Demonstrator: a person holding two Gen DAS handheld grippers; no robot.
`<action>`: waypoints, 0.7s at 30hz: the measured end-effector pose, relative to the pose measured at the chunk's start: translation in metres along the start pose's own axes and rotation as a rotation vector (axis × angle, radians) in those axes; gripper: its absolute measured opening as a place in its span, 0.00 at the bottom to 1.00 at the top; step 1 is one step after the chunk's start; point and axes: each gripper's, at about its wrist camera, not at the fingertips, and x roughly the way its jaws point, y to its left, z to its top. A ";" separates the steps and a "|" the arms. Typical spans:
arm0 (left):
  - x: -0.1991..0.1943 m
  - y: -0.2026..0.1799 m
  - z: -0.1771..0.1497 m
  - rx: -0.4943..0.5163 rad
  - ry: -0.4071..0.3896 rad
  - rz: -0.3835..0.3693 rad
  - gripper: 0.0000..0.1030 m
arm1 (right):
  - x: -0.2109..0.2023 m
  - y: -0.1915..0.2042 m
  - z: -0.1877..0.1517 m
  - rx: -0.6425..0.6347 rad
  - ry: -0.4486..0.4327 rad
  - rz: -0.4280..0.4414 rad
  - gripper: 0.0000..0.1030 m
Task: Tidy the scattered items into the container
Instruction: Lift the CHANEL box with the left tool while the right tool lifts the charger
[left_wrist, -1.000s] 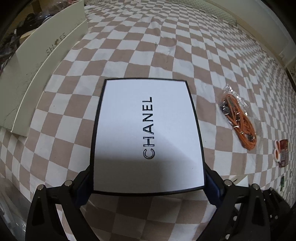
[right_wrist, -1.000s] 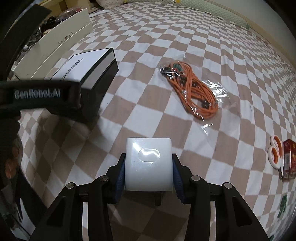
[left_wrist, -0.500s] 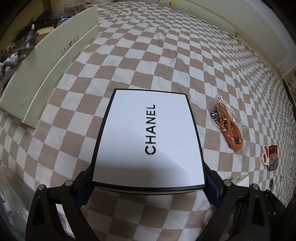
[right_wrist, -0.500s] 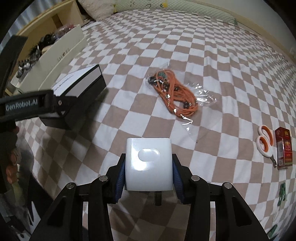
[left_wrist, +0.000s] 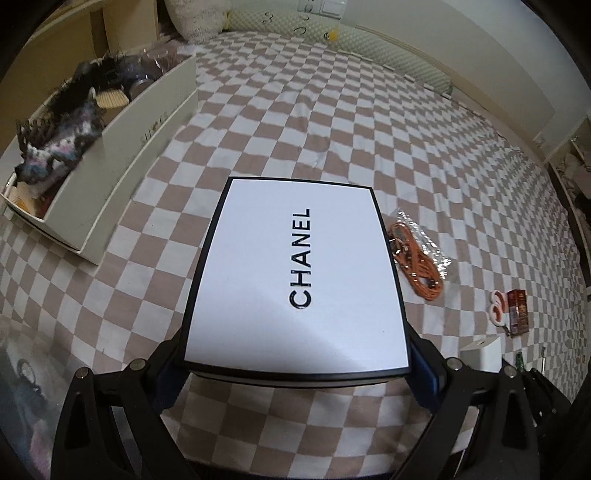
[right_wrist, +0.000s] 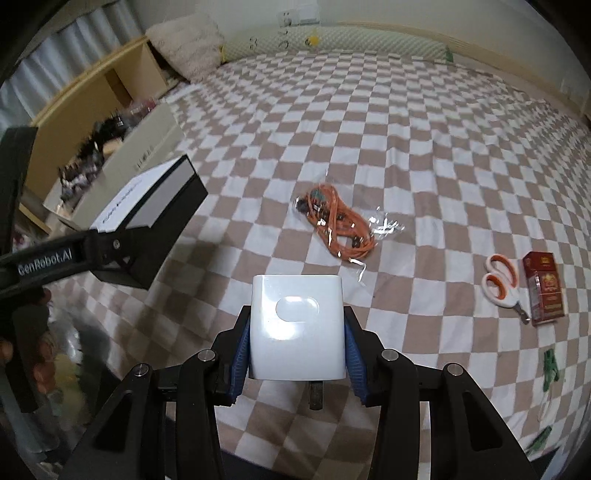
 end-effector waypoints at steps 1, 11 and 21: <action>-0.005 0.009 0.000 0.002 -0.006 -0.003 0.95 | -0.006 0.000 0.001 0.004 -0.011 0.001 0.45; -0.048 -0.009 0.005 0.030 -0.094 -0.060 0.95 | -0.068 -0.016 0.001 0.065 -0.110 0.023 0.45; -0.101 -0.014 0.002 0.075 -0.176 -0.090 0.95 | -0.122 -0.027 -0.002 0.094 -0.198 0.027 0.45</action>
